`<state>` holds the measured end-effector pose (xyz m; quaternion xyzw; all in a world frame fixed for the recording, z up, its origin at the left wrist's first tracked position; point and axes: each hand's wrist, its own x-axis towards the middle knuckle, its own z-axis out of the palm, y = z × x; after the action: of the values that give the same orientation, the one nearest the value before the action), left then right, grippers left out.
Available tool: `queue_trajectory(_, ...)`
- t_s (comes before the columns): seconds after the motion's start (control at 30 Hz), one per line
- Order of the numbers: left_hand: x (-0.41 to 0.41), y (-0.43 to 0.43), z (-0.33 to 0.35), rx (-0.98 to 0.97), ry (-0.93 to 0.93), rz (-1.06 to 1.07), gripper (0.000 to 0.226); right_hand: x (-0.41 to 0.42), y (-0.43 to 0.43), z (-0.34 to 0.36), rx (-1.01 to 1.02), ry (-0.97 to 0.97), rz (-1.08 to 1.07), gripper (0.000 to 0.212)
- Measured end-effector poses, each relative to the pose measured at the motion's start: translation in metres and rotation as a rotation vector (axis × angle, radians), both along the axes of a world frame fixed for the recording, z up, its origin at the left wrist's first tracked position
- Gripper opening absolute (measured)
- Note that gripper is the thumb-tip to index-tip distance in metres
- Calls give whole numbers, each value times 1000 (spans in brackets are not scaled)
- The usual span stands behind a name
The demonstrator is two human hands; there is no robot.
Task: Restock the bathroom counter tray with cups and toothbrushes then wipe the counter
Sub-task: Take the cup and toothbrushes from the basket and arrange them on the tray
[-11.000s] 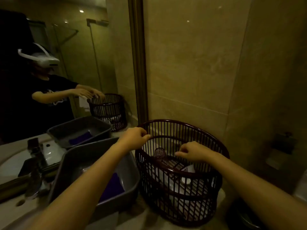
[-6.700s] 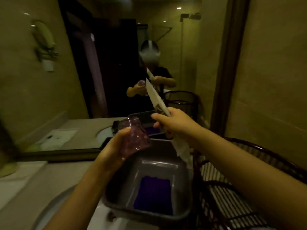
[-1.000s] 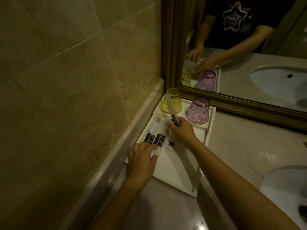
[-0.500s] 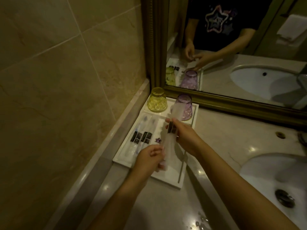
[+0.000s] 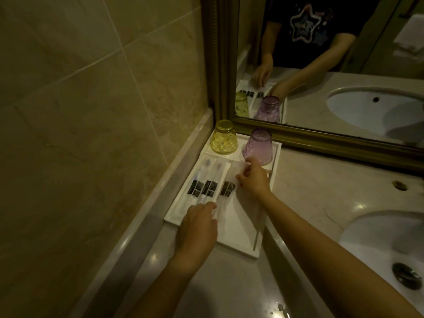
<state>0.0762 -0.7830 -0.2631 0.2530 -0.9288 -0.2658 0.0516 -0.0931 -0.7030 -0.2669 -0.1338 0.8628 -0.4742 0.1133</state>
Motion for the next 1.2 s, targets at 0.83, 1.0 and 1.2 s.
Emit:
queue_trajectory(0.83, -8, -13, 4, -128, -177, -275, 55, -4, 9, -5, 701, 588, 364, 38)
queue_trajectory(1.0, -7, -7, 12, -100, -169, -252, 59, 10, 4, -1, 608, 535, 288, 39)
queue_trajectory(1.2, 8, -4, 8, -112, -86, -157, 54, 32, -1, -2, 586, 564, 373, 42)
